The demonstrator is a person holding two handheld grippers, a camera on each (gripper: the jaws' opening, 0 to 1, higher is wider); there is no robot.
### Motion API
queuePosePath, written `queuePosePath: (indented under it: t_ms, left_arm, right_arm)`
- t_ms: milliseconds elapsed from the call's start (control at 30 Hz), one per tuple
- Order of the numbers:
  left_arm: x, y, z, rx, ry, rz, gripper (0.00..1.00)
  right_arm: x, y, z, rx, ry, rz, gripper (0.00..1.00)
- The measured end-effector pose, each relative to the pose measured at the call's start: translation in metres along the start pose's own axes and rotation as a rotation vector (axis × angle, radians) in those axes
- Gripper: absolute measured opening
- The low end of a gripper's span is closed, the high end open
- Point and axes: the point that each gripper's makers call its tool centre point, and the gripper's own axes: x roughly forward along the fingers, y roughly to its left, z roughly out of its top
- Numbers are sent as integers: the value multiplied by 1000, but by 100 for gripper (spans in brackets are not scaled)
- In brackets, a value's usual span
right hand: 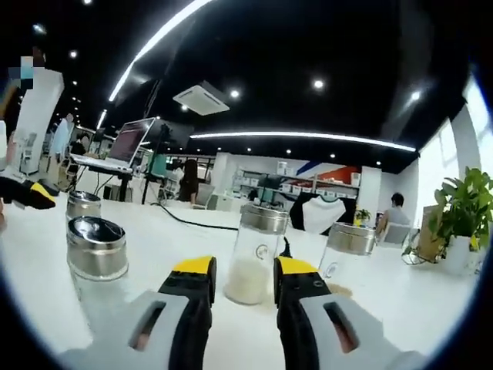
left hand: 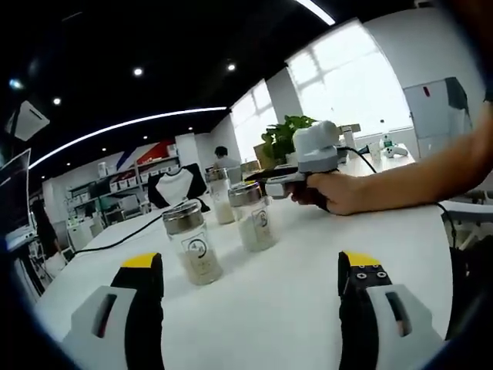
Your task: Rotate the seasoning bottle until the label or dispensing opening points toward the visible target arrow and the bottle remains upright within the marked orientation range
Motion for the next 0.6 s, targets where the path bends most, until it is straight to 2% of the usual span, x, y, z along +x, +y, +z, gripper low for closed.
queuePosePath:
  t_ms: [33,100,167,267,400,500,600]
  left_arm:
    - [0,0,0,1,-1,-1,99]
    - [0,0,0,4,0,-1,99]
    - [0,-1,0,9,3,-1,99]
    - [0,0,0,14,0,2,99]
    - [0,-1,0,13,2,-5,99]
    - [0,-1,0,14,2,-4,99]
    - [-2,0,4,-18,-20,-6,99]
  right_arm:
    - [1,0,0,-6,-4,4,29]
    - [6,0,-9,-16,33,15,28]
    - [9,-4,-18,21,76,9,28]
    - [12,-13,-18,60,59,-22,29]
    - [21,-14,-22,88,68,-14,31]
    - [29,-11,-22,122,51,14,38]
    - [40,-10,-28,81,74,19,41]
